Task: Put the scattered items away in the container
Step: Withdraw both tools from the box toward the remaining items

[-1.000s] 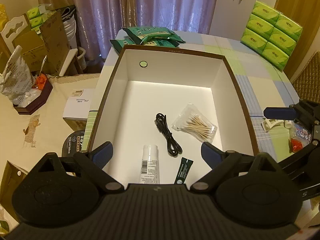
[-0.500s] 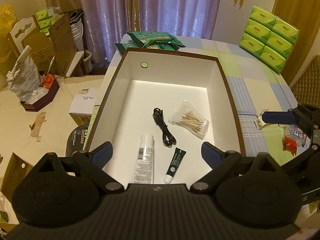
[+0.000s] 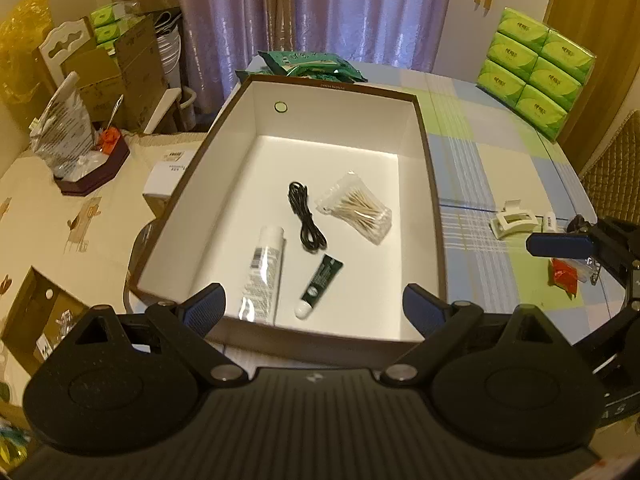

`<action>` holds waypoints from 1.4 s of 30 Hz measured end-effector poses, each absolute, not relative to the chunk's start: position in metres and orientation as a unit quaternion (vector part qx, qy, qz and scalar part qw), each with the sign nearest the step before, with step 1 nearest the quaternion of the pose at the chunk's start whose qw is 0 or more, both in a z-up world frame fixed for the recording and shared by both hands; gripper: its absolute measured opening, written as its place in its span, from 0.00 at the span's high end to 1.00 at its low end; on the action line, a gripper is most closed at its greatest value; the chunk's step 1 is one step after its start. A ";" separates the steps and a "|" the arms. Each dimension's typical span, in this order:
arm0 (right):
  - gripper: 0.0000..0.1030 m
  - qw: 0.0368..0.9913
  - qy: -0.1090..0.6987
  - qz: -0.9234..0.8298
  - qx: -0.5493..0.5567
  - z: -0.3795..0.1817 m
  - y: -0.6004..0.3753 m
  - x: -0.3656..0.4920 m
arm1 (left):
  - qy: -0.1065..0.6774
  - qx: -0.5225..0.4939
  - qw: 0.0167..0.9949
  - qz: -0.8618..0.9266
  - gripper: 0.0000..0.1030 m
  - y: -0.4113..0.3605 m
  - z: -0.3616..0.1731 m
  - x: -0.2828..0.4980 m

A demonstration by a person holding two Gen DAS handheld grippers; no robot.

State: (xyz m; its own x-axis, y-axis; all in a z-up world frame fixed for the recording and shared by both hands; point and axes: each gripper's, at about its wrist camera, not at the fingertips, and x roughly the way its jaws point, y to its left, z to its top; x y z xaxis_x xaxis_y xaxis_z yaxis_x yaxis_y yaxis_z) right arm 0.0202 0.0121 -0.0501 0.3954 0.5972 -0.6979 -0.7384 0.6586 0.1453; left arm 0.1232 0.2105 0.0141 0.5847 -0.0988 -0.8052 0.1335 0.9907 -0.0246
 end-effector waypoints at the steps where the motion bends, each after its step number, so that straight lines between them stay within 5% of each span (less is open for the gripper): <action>1: 0.02 0.828 0.375 0.405 -0.095 -0.050 0.009 0.018 | 0.451 0.018 0.890 -0.063 0.09 0.208 0.014 0.120; 21: 0.02 0.818 0.396 0.407 -0.087 -0.057 -0.093 -0.015 | 0.476 -0.004 0.877 -0.065 0.09 0.125 0.000 0.059; 42: 0.02 0.880 0.442 0.172 0.003 -0.075 -0.273 -0.007 | 0.467 0.067 0.856 -0.214 0.09 -0.018 -0.030 0.083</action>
